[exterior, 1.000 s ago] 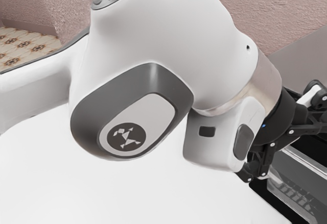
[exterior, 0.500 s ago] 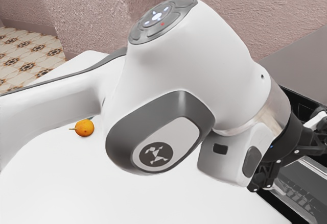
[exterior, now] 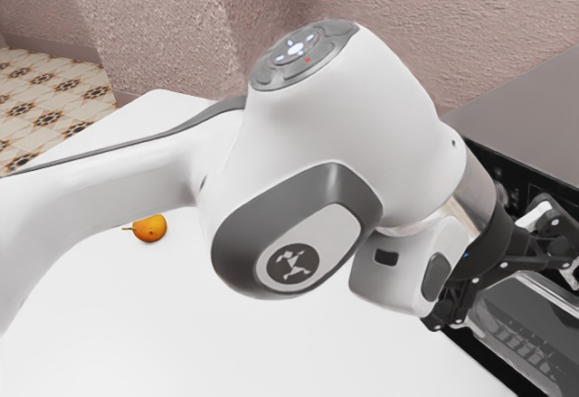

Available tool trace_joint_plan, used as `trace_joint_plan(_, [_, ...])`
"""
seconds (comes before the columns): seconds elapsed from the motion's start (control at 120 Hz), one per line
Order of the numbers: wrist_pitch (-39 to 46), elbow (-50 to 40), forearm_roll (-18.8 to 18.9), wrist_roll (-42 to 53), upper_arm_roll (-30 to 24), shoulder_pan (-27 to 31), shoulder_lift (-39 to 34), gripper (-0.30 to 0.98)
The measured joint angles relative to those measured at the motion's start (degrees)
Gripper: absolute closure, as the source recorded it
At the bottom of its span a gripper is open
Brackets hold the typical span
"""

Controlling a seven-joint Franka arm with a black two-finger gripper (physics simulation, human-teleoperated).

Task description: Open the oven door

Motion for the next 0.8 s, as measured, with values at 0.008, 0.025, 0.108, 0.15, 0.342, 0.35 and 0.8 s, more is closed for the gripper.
trace_joint_plan(0.008, [0.0, 0.0, 0.0, 0.0, 0.0, 0.0, 0.0, 0.0])
trace_joint_plan(0.025, [0.1, -0.1, 0.0, 0.1, 0.0, 0.0, 0.0, -0.01])
trace_joint_plan(0.108, [0.3, -0.1, 0.0, 0.2, 0.0, -0.2, 0.4, 0.0])
trace_joint_plan(0.15, [0.4, 0.1, 0.0, 0.3, 0.0, -0.3, 0.5, 0.0])
trace_joint_plan(0.342, [0.7, 0.2, 0.0, 0.6, 0.0, -1.1, 1.8, -0.01])
trace_joint_plan(0.35, [0.7, 0.2, 0.0, 0.6, 0.0, -1.1, 1.8, -0.01])
trace_joint_plan(0.8, [-12.0, -6.1, 5.2, -4.4, 9.3, -33.5, -53.1, 0.13])
